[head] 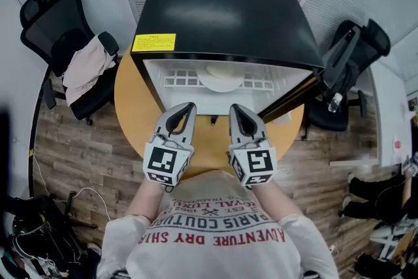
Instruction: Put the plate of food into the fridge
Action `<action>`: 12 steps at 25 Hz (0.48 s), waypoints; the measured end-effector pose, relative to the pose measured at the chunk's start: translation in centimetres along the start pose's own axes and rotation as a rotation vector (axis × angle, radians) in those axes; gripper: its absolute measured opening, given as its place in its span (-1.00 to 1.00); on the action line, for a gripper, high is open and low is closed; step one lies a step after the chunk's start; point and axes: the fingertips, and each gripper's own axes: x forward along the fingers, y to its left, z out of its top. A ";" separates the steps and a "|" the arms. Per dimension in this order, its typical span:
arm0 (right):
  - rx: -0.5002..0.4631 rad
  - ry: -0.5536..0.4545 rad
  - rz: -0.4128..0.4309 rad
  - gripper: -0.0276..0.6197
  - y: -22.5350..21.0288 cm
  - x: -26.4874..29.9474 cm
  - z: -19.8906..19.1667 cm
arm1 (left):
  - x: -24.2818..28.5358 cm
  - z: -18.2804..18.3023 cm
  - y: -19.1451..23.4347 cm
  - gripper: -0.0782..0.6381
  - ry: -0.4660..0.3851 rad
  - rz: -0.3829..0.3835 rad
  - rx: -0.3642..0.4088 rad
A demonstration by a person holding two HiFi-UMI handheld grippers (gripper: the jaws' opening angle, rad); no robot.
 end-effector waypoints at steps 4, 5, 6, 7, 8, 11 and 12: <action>-0.041 0.030 0.032 -0.83 0.7 0.0 -0.4 | -0.3 0.5 0.0 -0.72 -0.011 0.009 0.008; -0.039 0.037 0.043 -0.83 0.9 0.0 -0.5 | -0.3 0.5 0.0 -0.72 -0.014 0.010 0.007; -0.036 0.042 0.051 -0.83 1.0 -0.1 -0.6 | -0.4 0.6 -0.1 -0.72 -0.015 0.011 0.008; -0.034 0.047 0.059 -0.83 1.1 -0.1 -0.6 | -0.4 0.5 -0.1 -0.72 -0.013 0.013 0.011; -0.031 0.052 0.066 -0.83 1.1 0.0 -0.7 | -0.4 0.5 -0.1 -0.72 -0.009 0.014 0.014; -0.022 0.067 0.078 -0.83 1.0 -0.1 -0.9 | -0.6 0.4 0.0 -0.72 0.005 0.020 0.021; -0.026 0.070 0.077 -0.83 1.0 -0.1 -0.9 | -0.6 0.4 0.1 -0.72 0.007 0.025 0.020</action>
